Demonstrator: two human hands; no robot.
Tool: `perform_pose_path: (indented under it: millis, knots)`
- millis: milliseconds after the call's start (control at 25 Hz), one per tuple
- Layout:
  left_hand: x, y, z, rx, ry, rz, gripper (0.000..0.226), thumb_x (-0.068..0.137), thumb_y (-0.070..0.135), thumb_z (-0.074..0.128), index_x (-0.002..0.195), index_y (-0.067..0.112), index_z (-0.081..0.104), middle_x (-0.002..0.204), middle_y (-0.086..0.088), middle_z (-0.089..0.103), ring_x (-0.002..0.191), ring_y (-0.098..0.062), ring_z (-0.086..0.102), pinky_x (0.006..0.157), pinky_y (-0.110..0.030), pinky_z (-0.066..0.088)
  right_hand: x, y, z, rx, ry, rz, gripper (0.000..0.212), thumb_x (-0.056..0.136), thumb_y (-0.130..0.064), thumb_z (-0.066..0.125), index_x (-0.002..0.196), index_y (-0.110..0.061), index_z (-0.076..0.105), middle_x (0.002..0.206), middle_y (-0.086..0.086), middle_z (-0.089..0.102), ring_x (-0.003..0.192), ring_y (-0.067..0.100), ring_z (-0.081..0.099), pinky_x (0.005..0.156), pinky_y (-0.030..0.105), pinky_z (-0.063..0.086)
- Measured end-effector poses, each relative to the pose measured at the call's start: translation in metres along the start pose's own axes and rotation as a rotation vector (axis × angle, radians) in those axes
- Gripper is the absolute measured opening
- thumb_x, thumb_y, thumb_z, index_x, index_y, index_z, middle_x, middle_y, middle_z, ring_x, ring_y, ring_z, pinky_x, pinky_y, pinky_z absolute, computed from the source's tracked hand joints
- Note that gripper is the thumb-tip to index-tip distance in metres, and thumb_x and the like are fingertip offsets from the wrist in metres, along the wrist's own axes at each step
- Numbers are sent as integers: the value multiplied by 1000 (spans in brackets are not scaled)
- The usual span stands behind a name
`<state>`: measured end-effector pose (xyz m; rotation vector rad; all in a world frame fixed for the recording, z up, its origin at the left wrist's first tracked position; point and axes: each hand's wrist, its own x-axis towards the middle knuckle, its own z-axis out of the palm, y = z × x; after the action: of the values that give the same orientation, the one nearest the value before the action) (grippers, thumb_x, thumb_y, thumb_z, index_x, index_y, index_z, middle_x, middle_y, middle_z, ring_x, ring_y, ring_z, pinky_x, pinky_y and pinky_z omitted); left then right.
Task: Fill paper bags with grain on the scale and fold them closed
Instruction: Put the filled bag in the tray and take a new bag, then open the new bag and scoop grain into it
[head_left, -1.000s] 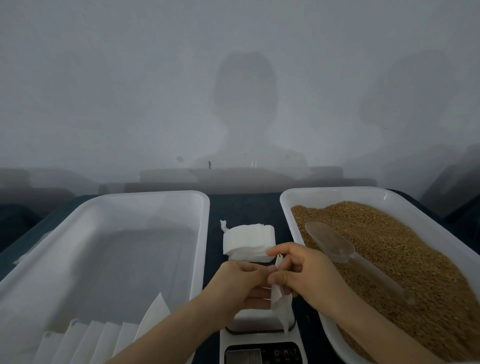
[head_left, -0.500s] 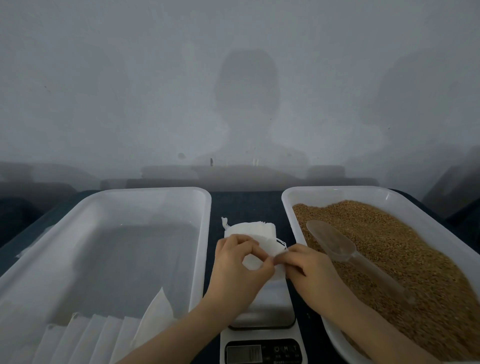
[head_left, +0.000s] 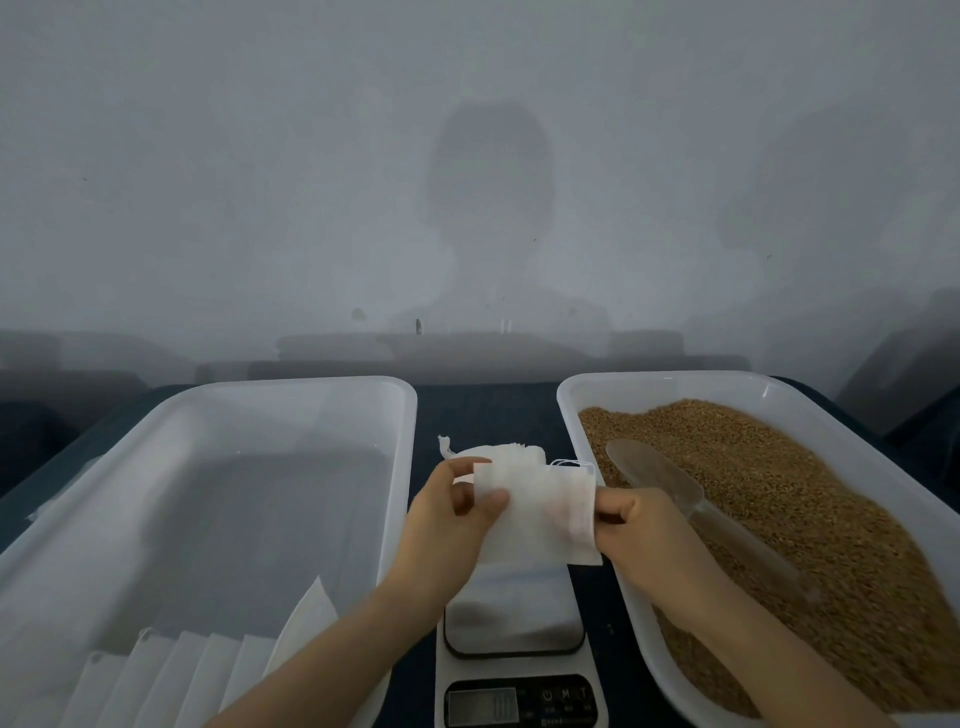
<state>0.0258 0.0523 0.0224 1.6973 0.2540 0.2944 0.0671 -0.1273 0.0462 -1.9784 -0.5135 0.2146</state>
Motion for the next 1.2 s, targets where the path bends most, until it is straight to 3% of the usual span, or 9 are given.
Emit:
perform_pose_path:
  millis: [200,320,440,640,720,840,960,1080,1200]
  knots:
    - [3,-1,-2,91,9,50,21,94,26,57,112,36,52,94,14,67,84,4,61,68,-8,48,0,1,-2,-7,31,59,11,78,-47,68,75,-57,69,89,12,72,90,37,65,84,46,53]
    - [-2,0,-2,408,-103,318,73,74,47,73,128,53,25,135,33,34,127,9,34,105,-17,33,-1,0,-2,-44,16,57,9,70,-57,68,70,-49,71,73,1,73,58,12,65,59,22,54]
    - [-3,-3,3,761,-206,727,94,65,64,71,140,48,16,146,33,16,143,3,2,115,-33,5,2,5,1,-142,-8,36,12,80,-39,70,79,-27,75,60,-5,67,44,9,53,47,19,40]
    - [-2,-12,9,808,-149,879,66,69,47,79,126,24,55,124,6,60,125,-12,48,105,-37,32,3,11,5,-229,-51,-26,15,84,-20,60,71,-22,68,58,-7,61,49,4,52,47,18,38]
    - [-1,-13,9,788,-128,825,58,69,44,78,118,21,58,115,7,63,112,-11,56,100,-28,31,1,8,5,-187,-53,-48,21,86,-24,59,67,-30,66,55,-10,59,49,3,51,48,17,36]
    - [0,-12,8,707,-258,479,52,77,40,75,121,30,52,112,22,52,102,4,49,97,-15,37,-1,5,6,-111,-47,-51,17,89,-36,57,80,-36,72,76,-4,70,71,13,65,64,28,52]
    - [2,-12,8,630,-316,208,51,77,37,76,119,35,46,101,26,46,85,4,50,66,-4,41,3,7,-3,-195,51,-58,14,88,-40,53,86,-44,66,81,-16,70,80,1,65,65,18,53]
    - [2,-13,7,547,-390,75,52,75,39,76,113,43,41,95,25,46,83,3,51,57,-6,39,16,23,-41,-497,236,7,20,89,-36,55,105,-30,66,93,-15,68,72,-3,61,57,11,46]
    - [3,-12,4,510,-422,31,54,75,39,76,113,44,38,97,23,47,85,1,52,57,-8,39,29,47,-80,-993,164,240,42,87,-46,58,119,-18,58,110,-2,64,89,10,61,74,22,52]
